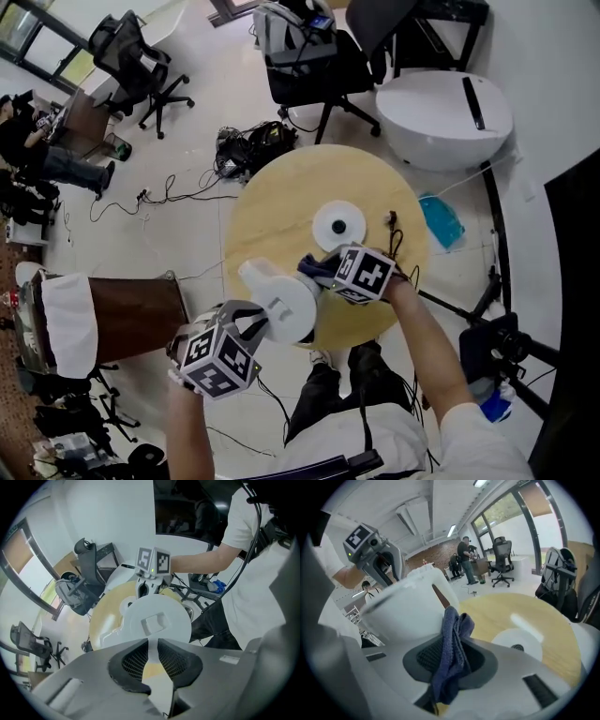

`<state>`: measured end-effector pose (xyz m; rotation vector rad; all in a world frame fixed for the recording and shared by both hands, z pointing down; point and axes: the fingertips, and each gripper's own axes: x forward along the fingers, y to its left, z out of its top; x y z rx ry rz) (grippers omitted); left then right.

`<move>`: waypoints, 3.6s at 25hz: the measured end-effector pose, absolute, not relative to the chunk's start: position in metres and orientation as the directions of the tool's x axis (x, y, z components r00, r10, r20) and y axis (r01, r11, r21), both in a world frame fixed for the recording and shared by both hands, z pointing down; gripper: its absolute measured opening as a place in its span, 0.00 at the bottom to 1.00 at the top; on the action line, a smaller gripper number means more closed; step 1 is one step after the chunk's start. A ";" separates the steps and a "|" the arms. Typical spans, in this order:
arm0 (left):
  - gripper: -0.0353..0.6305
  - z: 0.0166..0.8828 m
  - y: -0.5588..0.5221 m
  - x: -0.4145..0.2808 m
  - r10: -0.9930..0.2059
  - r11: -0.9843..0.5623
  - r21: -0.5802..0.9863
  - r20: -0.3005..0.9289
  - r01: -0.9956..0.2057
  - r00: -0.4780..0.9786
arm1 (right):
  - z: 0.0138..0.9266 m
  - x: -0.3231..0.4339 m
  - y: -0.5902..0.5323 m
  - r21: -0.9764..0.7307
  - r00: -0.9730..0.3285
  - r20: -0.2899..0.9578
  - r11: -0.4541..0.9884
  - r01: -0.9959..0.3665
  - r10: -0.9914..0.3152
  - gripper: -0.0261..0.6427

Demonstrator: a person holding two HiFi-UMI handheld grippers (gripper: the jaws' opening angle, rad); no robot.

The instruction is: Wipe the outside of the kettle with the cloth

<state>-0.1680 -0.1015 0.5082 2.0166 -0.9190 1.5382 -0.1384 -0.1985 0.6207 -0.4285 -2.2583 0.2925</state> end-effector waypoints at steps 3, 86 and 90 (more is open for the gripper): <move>0.14 0.508 -0.101 -0.167 -0.238 -0.676 -0.046 0.958 -0.736 0.160 | 0.664 -0.143 -0.200 -0.433 -0.541 0.695 0.877 0.210 0.473 0.16; 0.05 0.438 0.167 -0.141 -0.927 -0.192 0.343 0.245 -0.920 0.285 | 0.430 -0.008 0.146 -0.371 -0.795 0.342 0.705 -0.605 -0.502 0.17; 0.05 0.440 0.181 -0.119 -0.919 -0.196 0.337 0.263 -0.921 0.293 | 0.424 0.012 0.151 -0.341 -0.791 0.335 0.717 -0.609 -0.512 0.17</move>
